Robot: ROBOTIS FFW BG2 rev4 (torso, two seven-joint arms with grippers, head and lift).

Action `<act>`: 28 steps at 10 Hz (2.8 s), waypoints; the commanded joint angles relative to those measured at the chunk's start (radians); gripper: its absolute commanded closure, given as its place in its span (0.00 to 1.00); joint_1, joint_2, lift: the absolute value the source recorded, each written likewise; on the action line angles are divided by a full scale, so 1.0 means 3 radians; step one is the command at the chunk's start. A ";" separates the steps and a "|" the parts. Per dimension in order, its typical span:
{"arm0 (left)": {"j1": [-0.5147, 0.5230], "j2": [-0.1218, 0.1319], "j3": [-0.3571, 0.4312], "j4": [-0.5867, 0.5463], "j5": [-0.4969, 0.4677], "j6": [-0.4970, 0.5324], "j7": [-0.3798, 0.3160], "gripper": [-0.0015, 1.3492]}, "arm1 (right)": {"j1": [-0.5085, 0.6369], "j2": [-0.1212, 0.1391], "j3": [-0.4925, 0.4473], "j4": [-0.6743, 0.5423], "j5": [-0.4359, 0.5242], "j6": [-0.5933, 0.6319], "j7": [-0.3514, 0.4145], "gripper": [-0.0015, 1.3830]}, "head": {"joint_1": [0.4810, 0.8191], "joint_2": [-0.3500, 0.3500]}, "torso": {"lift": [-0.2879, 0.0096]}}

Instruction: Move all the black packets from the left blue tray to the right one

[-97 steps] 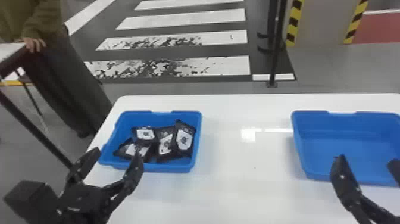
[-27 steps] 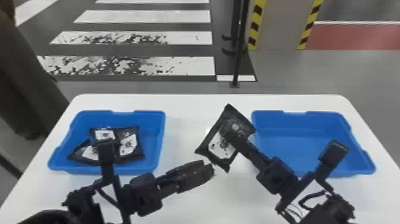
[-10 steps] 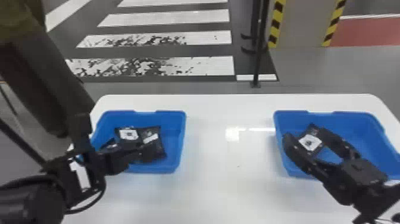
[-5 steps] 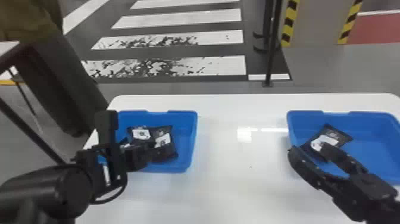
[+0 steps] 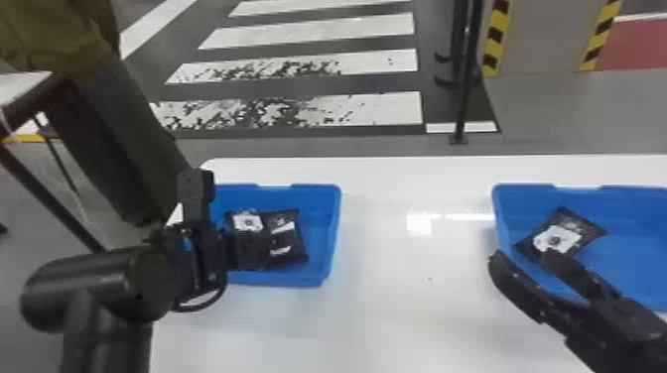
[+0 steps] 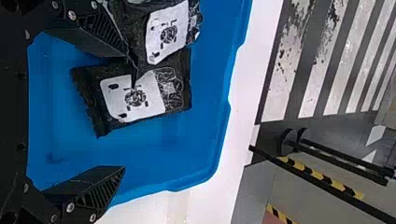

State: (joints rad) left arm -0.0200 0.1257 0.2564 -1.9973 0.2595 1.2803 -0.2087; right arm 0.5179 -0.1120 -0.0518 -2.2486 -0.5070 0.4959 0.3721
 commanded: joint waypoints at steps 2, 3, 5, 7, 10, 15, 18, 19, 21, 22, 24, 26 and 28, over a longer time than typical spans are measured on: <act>-0.0122 0.0000 -0.0044 0.0158 -0.0034 0.0084 0.0051 0.13 | -0.0017 0.0000 0.0000 0.0046 -0.0065 0.0040 0.0018 0.11 | 0.63 0.79 | 0.50; -0.0171 0.0000 -0.0064 0.0248 -0.0034 0.0101 0.0072 0.13 | -0.0017 0.0000 0.0000 0.0071 -0.0125 0.0049 0.0028 0.11 | 0.63 0.79 | 0.50; -0.0310 -0.0005 -0.0110 0.0444 -0.0087 0.0101 0.0143 0.13 | -0.0025 -0.0005 0.0000 0.0112 -0.0185 0.0090 0.0038 0.11 | 0.63 0.79 | 0.50; -0.0432 -0.0010 -0.0130 0.0673 -0.0087 0.0093 0.0179 0.15 | -0.0050 -0.0005 0.0000 0.0185 -0.0244 0.0139 0.0084 0.11 | 0.63 0.79 | 0.50; -0.0555 -0.0025 -0.0143 0.0935 -0.0080 0.0093 0.0220 0.37 | -0.0050 -0.0010 0.0000 0.0218 -0.0304 0.0155 0.0099 0.11 | 0.63 0.80 | 0.50; -0.0522 -0.0051 -0.0170 0.0976 -0.0140 -0.0153 0.0327 0.89 | -0.0050 -0.0010 0.0000 0.0267 -0.0384 0.0163 0.0120 0.11 | 0.63 0.80 | 0.50; -0.0302 -0.0036 -0.0190 0.0829 0.0046 -0.0398 0.0164 0.89 | -0.0033 -0.0010 0.0000 0.0284 -0.0437 0.0171 0.0140 0.11 | 0.63 0.80 | 0.50; -0.0113 -0.0036 -0.0203 0.0469 0.0132 -0.0357 0.0143 0.89 | -0.0033 -0.0010 0.0000 0.0275 -0.0444 0.0171 0.0140 0.11 | 0.63 0.80 | 0.50; 0.0189 -0.0005 -0.0217 -0.0071 0.0298 -0.0308 0.0092 0.89 | -0.0025 -0.0010 0.0000 0.0267 -0.0457 0.0171 0.0151 0.11 | 0.63 0.76 | 0.50; 0.0328 0.0010 -0.0217 -0.0276 0.0365 -0.0284 0.0046 0.89 | -0.0041 -0.0005 0.0007 0.0267 -0.0464 0.0171 0.0151 0.11 | 0.63 0.75 | 0.50; 0.0656 0.0031 -0.0243 -0.0791 0.0491 -0.0308 -0.0041 0.89 | -0.0156 -0.0005 0.0033 0.0300 -0.0510 0.0171 0.0151 0.12 | 0.63 0.73 | 0.50; 0.0917 0.0067 -0.0363 -0.1135 0.0677 -0.0415 -0.0133 0.89 | -0.0328 -0.0005 0.0033 0.0341 -0.0550 0.0171 0.0161 0.12 | 0.63 0.68 | 0.50; 0.1081 0.0092 -0.0489 -0.1364 0.0770 -0.0439 -0.0184 0.89 | -0.0459 0.0000 0.0060 0.0357 -0.0623 0.0171 0.0191 0.12 | 0.63 0.63 | 0.50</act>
State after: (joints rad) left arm 0.2919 0.1507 0.1223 -2.3892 0.4787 1.1499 -0.2642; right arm 0.3920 -0.1125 -0.0387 -2.1410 -0.6876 0.5473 0.4293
